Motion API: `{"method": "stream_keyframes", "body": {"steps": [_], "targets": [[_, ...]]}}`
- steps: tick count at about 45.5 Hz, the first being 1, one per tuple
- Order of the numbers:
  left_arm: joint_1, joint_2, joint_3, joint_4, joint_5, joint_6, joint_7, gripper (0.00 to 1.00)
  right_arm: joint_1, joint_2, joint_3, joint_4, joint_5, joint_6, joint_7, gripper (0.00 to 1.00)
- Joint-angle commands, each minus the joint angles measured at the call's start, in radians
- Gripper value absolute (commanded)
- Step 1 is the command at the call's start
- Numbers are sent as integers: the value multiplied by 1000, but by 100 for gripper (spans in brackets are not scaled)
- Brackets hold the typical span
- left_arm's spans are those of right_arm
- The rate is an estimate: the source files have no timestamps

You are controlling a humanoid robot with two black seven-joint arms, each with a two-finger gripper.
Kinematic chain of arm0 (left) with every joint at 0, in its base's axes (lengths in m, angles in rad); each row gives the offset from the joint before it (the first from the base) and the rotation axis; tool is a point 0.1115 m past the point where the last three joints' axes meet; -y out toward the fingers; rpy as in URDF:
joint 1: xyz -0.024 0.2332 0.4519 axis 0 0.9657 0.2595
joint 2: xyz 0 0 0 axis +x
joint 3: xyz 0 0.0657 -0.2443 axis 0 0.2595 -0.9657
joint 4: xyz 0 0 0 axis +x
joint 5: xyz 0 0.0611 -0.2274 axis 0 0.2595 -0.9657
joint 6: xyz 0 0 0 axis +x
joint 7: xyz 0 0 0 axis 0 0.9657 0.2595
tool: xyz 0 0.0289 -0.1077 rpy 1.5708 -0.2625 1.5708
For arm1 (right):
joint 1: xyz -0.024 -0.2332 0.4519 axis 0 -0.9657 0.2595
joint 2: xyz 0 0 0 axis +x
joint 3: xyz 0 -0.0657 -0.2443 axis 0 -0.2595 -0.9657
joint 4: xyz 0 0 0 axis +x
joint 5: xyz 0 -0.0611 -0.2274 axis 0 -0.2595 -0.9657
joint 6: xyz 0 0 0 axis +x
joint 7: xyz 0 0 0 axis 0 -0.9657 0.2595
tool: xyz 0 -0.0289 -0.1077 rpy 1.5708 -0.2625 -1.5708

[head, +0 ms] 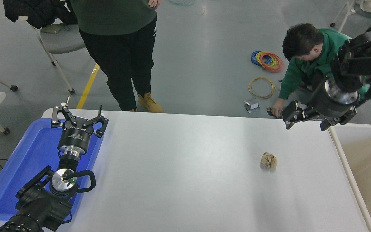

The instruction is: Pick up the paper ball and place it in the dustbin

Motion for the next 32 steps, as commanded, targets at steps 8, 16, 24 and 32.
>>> {"method": "stream_keyframes", "body": {"steps": [8, 16, 24, 32], "targets": [[0, -1, 0, 0, 0, 0, 0, 100, -215, 34, 72, -91, -3, -238, 0, 100], [0, 0, 0, 0, 0, 0, 0, 100, -304, 77, 108, -142, -3, -310, 2, 100], [0, 0, 0, 0, 0, 0, 0, 100, -409, 103, 137, -209, -3, -419, 2, 100], [0, -1, 0, 0, 0, 0, 0, 100, -500, 138, 138, -271, -1, -468, 3, 100]]}}
